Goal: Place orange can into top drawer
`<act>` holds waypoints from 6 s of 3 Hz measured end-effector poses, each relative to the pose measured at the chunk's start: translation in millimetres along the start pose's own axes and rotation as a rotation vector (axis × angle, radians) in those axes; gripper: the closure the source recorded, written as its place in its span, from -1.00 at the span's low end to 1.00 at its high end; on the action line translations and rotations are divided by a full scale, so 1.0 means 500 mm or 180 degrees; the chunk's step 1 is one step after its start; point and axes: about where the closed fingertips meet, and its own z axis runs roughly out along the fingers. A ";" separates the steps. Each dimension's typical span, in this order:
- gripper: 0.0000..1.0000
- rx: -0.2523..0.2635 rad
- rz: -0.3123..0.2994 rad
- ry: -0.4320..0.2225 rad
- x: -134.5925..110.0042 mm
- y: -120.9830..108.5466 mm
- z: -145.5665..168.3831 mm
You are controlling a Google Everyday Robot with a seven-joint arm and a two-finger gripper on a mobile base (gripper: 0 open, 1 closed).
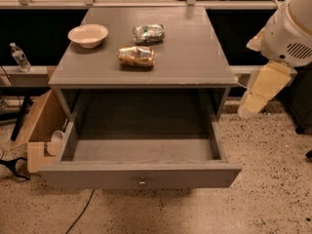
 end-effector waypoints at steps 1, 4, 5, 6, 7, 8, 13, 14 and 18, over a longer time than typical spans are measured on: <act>-1.00 0.0053 0.0089 -0.0255 -0.044 -0.055 0.036; -1.00 0.0025 0.0404 -0.0897 -0.276 -0.209 0.249; -1.00 0.0007 0.0397 -0.0897 -0.281 -0.209 0.256; -1.00 -0.0030 0.0407 -0.0931 -0.287 -0.212 0.269; -1.00 -0.0084 0.0233 -0.1018 -0.346 -0.246 0.326; -1.00 -0.0115 0.0058 -0.1083 -0.407 -0.273 0.367; 0.48 -0.0352 -0.0201 -0.1181 -0.517 -0.264 0.462; 0.96 -0.0157 -0.0031 -0.1358 -0.448 -0.248 0.379; 1.00 -0.0392 0.0027 -0.1536 -0.355 -0.119 0.318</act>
Offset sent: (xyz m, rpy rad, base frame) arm 0.1496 0.0672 -0.0210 0.2822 -0.0999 -0.0866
